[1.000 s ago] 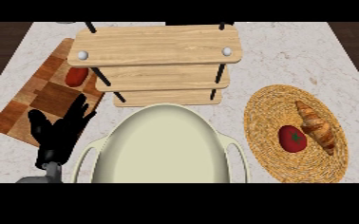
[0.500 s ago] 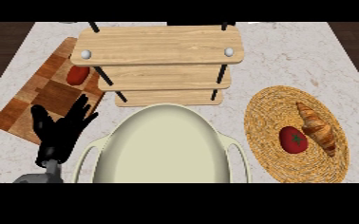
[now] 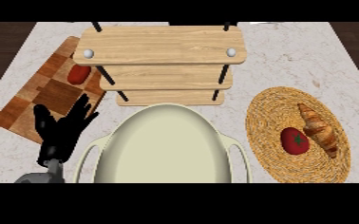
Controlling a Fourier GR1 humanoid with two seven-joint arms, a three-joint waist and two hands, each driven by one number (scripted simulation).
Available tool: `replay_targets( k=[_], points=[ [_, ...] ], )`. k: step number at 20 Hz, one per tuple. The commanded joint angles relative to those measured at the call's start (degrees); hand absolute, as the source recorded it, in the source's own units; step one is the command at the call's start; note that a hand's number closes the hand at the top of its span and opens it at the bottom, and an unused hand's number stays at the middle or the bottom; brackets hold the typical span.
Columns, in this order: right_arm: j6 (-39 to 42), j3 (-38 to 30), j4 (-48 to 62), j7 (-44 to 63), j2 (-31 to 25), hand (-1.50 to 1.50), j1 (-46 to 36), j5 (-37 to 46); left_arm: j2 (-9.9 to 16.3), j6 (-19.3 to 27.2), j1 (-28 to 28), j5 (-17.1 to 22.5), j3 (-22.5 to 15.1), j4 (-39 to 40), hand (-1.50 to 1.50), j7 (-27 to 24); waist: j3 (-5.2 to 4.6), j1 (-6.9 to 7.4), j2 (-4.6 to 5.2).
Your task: Pick the tomato from the placemat and place it in the tiered shelf
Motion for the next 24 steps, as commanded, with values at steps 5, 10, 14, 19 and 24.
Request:
replay_targets(
  k=[5,10,14,19,24],
  points=[
    [-9.32,11.94,-8.72,18.45,5.45,-1.5,-5.56,13.9,-0.94,-0.41,-1.66,-0.67,1.12,4.49,0.0,-0.32,-0.06,0.48,0.36],
    [-6.89,17.68,-7.04,26.69,7.17,-1.5,-10.46,16.64,-2.24,-0.47,0.84,-2.5,0.23,4.22,0.0,-3.08,-0.06,0.55,0.33],
    [-2.81,18.02,-5.84,28.33,6.86,-1.5,-13.33,18.88,-0.51,-1.72,-3.1,-0.56,3.35,4.88,0.0,1.12,-0.04,0.32,0.32],
    [-3.87,18.0,-5.26,26.86,10.47,-1.5,-8.55,24.37,-0.29,-3.91,0.41,-0.84,3.59,4.12,0.0,-0.12,-0.03,0.1,0.24],
    [-3.61,19.41,-1.94,26.51,13.78,-1.5,-12.08,31.23,-3.13,-1.5,-2.65,-3.36,2.33,2.94,0.0,1.56,-0.02,0.24,0.27]
  ],
)
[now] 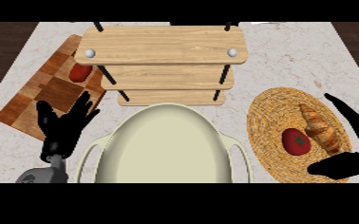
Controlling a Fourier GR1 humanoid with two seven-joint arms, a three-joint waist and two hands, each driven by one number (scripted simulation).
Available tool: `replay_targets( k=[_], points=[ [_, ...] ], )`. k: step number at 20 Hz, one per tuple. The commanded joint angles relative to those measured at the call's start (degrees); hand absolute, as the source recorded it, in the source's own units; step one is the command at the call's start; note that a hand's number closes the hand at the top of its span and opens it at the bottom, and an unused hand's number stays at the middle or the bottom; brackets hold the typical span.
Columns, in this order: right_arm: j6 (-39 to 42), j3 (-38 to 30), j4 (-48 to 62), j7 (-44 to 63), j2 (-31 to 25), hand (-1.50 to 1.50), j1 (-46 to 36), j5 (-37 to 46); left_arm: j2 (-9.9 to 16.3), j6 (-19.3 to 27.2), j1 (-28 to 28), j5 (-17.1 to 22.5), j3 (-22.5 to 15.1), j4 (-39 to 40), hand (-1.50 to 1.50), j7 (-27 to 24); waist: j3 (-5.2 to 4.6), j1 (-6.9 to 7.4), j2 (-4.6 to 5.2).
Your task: Pick the tomato from the placemat and place it in the tiered shelf
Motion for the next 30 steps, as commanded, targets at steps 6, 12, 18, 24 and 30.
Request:
replay_targets(
  k=[6,12,18,24,30],
  points=[
    [0.45,0.84,0.36,1.15,5.83,-1.5,-0.42,8.09,1.63,-2.34,1.91,0.95,2.31,-4.69,0.0,5.66,-0.29,0.05,0.25],
    [-1.78,1.95,5.82,-4.75,8.31,-1.5,1.77,14.43,-2.45,0.53,-2.68,-2.37,0.96,0.91,0.0,4.02,-0.28,-0.21,0.3],
    [-0.63,-0.14,10.48,-5.74,7.8,-1.5,-1.82,17.62,-1.84,-0.49,-2.55,-3.35,2.94,4.44,0.0,0.67,-0.3,-0.2,0.33],
    [-8.3,1.1,17.26,-12.18,12.93,-1.5,-2.62,23.18,-2.48,-2.62,2.2,-3.08,2.66,1.98,0.0,0.02,-0.28,0.03,0.33],
    [-7.31,-1.15,21.62,-14.93,13.75,-1.5,-7.08,23.02,-2.26,-2.35,0.74,-3.77,3.44,0.62,0.0,2.12,-0.29,0.02,0.31]
  ],
)
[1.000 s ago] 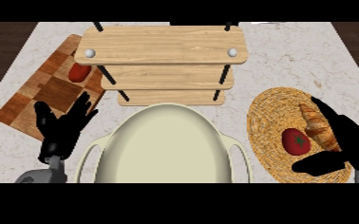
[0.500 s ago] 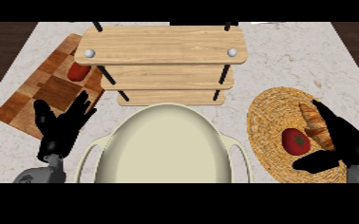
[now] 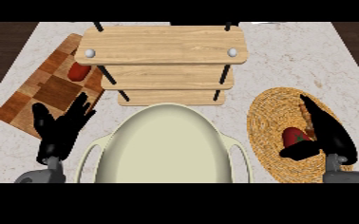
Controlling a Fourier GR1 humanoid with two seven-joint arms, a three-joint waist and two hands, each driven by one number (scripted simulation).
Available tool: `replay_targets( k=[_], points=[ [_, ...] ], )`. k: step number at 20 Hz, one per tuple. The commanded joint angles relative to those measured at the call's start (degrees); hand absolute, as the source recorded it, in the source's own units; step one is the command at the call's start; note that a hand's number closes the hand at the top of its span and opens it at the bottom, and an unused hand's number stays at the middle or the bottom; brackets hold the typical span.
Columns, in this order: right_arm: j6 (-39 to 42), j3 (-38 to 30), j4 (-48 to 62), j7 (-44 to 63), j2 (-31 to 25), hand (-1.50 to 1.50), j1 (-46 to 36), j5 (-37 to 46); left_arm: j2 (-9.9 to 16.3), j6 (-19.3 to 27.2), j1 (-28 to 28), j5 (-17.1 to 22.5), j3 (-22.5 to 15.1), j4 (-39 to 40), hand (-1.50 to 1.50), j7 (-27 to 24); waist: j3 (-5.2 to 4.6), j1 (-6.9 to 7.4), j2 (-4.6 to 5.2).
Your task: Pick the tomato from the placemat and place it in the tiered shelf
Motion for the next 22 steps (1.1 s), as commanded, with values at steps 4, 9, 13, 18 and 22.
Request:
replay_targets(
  k=[4,9,13,18,22],
  points=[
    [-2.72,2.3,5.8,-3.56,4.7,-1.5,-1.22,3.08,-1.32,1.42,-2.36,-1.74,0.13,3.46,0.0,1.44,-0.3,-0.07,0.28],
    [5.37,7.03,5.42,-9.37,0.46,1.5,0.79,2.93,0.26,-1.57,3.19,0.42,0.47,-1.39,0.0,2.61,-0.3,0.23,0.2],
    [2.66,4.39,7.19,-15.21,0.67,1.5,1.24,1.6,-1.26,0.71,-1.65,-1.13,0.53,1.59,0.0,1.75,-0.3,-0.24,0.27],
    [1.57,3.84,-2.48,-17.69,0.07,1.5,4.83,1.64,0.42,-1.39,-0.6,-0.01,2.38,2.5,0.0,1.71,-0.32,-0.45,0.19],
    [0.01,18.97,-12.45,-5.01,13.08,1.5,2.11,9.64,-0.51,-0.55,0.23,-1.06,1.26,1.49,0.0,0.67,-0.47,-0.17,0.0]
  ],
)
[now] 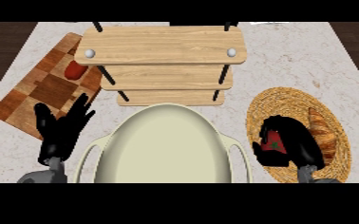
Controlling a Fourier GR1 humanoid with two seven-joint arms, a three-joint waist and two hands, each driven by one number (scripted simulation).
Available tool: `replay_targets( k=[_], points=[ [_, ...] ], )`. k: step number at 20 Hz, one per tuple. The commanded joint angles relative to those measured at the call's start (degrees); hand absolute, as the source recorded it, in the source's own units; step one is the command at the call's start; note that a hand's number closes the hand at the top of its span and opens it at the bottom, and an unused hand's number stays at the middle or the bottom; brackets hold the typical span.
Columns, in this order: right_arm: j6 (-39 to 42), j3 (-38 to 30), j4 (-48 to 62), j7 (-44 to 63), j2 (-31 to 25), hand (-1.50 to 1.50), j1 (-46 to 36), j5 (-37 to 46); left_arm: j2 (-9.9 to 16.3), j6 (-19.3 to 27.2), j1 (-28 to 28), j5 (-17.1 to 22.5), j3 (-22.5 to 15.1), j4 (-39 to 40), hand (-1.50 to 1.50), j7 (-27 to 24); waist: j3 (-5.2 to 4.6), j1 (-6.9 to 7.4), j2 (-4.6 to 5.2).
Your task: Pick the tomato from the placemat and place it in the tiered shelf
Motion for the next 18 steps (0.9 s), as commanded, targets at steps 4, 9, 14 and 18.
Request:
replay_targets(
  k=[4,9,14,18],
  points=[
    [-3.11,26.18,-4.81,14.64,13.16,1.5,-6.18,5.74,0.19,-1.76,-1.84,-0.06,-1.56,0.8,0.0,2.29,-0.27,3.71,0.38],
    [-9.99,36.27,-13.21,25.55,13.27,1.5,-11.74,8.87,1.73,-3.07,-2.63,-0.04,1.17,3.61,0.0,1.76,-0.33,1.62,-0.3],
    [-10.46,40.37,-21.28,40.28,13.36,1.5,-20.11,15.32,2.21,-4.79,-1.9,0.84,2.99,5.07,0.0,1.18,-0.48,0.73,-0.82],
    [-8.62,42.66,-24.53,53.16,13.46,1.5,-28.46,18.04,0.26,-2.66,-2.66,0.06,1.92,3.04,0.0,2.46,-0.41,0.64,-0.69]
  ],
)
